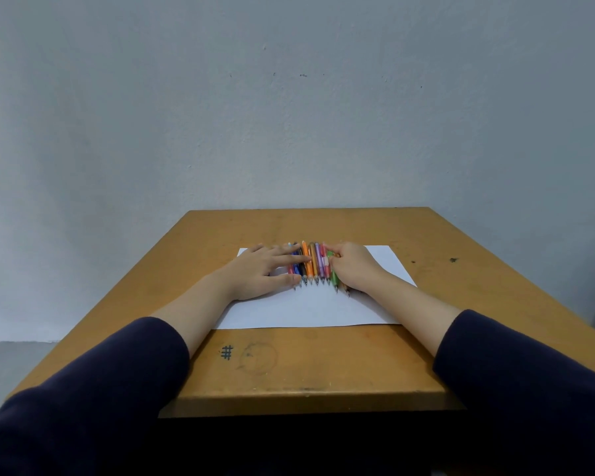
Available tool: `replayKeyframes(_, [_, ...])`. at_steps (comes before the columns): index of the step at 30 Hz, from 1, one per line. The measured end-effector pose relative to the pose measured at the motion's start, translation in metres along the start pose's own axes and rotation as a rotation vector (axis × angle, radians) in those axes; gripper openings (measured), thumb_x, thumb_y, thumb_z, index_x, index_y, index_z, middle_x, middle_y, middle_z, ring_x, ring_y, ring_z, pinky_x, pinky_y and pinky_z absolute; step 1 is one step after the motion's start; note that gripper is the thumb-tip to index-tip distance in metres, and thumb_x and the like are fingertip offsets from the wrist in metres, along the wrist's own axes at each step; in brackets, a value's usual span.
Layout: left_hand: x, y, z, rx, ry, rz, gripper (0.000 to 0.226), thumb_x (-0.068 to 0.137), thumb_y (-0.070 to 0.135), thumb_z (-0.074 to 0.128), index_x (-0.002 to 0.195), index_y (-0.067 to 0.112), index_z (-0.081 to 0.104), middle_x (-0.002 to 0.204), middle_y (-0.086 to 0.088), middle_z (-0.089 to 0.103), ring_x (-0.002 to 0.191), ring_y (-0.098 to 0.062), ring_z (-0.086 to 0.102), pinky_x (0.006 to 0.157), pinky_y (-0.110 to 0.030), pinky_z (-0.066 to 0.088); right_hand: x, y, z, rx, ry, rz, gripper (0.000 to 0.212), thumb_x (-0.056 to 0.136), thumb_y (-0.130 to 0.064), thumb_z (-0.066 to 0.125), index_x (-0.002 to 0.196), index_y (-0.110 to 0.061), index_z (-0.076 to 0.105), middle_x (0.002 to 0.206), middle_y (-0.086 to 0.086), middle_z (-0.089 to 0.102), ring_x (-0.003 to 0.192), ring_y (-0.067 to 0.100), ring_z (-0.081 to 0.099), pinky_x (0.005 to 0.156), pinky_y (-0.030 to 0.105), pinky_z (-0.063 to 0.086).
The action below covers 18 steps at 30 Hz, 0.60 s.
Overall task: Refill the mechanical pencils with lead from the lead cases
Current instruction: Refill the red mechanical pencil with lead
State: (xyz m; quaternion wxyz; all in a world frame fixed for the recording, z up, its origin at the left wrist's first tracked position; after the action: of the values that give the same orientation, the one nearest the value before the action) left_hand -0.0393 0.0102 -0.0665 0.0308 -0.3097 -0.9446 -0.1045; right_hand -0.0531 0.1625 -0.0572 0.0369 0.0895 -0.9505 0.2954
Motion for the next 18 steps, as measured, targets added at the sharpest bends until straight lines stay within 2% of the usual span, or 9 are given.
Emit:
replayKeyframes(4, [-0.001,0.002,-0.001,-0.067,-0.003,0.012,0.045,0.097,0.053,0.04,0.142,0.045,0.037,0.157,0.015,0.02,0.143,-0.006,0.017,0.111,-0.035,0.009,0.005,0.004,0.006,-0.021,-0.007,-0.002,0.043,0.101,-0.014,0.036,0.143,-0.019,0.041,0.155,0.013,0.024,0.141,0.026,0.025,0.108,0.03,0.026])
replayKeyframes(6, [-0.001,0.004,-0.002,-0.08,-0.005,0.019,0.044,0.097,0.049,0.041,0.141,0.044,0.039,0.156,0.014,0.022,0.143,-0.006,0.017,0.11,-0.033,0.009,0.006,0.004,0.006,-0.021,-0.005,-0.009,0.042,0.101,-0.013,0.036,0.141,-0.02,0.044,0.155,0.012,0.025,0.142,0.025,0.024,0.109,0.03,0.025])
replayKeyframes(9, [-0.002,0.003,-0.003,-0.074,-0.004,0.024,0.044,0.098,0.05,0.04,0.141,0.044,0.039,0.156,0.013,0.023,0.143,-0.006,0.018,0.11,-0.031,0.01,0.006,0.004,0.004,-0.015,0.012,-0.016,0.04,0.1,-0.012,0.037,0.138,-0.019,0.049,0.153,0.01,0.029,0.134,0.025,0.038,0.101,0.029,0.033])
replayKeyframes(11, [-0.002,0.004,-0.002,-0.042,-0.002,0.036,0.048,0.095,0.056,0.037,0.142,0.044,0.036,0.157,0.014,0.02,0.143,-0.006,0.016,0.109,-0.031,0.009,0.006,0.004,0.003,-0.003,0.023,-0.032,0.038,0.099,-0.013,0.039,0.134,-0.019,0.052,0.151,0.009,0.033,0.134,0.024,0.037,0.103,0.028,0.032])
replayKeyframes(15, [0.0,0.007,0.0,0.047,0.0,0.071,0.062,0.088,0.065,0.022,0.147,0.044,0.023,0.157,0.017,0.014,0.143,-0.002,0.012,0.114,-0.034,0.007,0.006,0.003,0.002,0.007,0.037,-0.069,0.036,0.098,-0.016,0.045,0.133,-0.018,0.054,0.153,0.007,0.03,0.142,0.021,0.023,0.112,0.03,0.02])
replayKeyframes(18, [0.0,0.01,0.001,0.04,-0.012,0.099,0.056,0.092,0.059,0.023,0.146,0.046,0.026,0.151,0.026,0.012,0.139,0.005,0.011,0.113,-0.032,0.006,0.006,-0.001,0.005,-0.04,0.017,-0.117,0.041,0.1,-0.021,0.043,0.141,-0.022,0.044,0.156,0.001,0.024,0.145,0.023,0.012,0.115,0.035,0.012])
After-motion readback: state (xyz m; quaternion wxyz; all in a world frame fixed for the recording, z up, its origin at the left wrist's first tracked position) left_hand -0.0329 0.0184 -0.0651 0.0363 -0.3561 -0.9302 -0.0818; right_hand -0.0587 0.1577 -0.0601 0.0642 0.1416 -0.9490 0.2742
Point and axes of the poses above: each hand's wrist, its own x-axis towards the middle knuckle, its own z-axis out of the palm, y = z × x, the point moved 8 cm from there along x, towards the middle knuckle
